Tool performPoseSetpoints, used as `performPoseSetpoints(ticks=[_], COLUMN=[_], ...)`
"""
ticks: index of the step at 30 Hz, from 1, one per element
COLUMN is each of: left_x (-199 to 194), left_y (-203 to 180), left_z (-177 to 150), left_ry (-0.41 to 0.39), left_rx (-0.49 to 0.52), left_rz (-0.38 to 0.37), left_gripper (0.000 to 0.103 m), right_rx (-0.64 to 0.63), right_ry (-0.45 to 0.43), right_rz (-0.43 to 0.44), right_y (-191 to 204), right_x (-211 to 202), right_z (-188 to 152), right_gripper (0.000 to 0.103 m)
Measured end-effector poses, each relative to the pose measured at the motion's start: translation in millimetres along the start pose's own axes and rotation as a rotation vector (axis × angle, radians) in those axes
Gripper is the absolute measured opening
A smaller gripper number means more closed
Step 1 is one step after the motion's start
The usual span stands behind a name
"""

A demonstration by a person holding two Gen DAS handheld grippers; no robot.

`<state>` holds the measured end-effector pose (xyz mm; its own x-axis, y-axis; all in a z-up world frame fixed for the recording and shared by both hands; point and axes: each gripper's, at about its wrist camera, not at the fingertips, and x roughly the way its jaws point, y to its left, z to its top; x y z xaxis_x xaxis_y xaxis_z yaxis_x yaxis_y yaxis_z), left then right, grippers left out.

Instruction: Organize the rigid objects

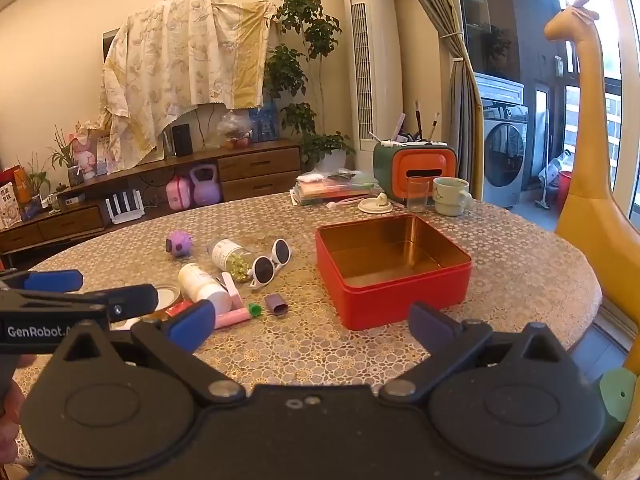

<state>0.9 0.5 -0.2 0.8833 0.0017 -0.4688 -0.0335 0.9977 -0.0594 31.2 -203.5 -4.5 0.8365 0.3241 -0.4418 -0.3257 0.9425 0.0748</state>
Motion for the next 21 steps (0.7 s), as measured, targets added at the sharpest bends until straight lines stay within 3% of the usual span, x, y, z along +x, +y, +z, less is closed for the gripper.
performPoseSetpoints(ticks=[21], left_x=[0.1], left_y=[-1.4], left_z=[-2.4], left_ry=[0.009], left_rx=[-0.016], left_rz=[-0.004], left_gripper=[0.103], right_rx=[0.006], right_ry=[0.009], right_rz=[0.003], right_y=[-2.6], right_x=[1.1], right_z=[-3.5], right_gripper=[0.103])
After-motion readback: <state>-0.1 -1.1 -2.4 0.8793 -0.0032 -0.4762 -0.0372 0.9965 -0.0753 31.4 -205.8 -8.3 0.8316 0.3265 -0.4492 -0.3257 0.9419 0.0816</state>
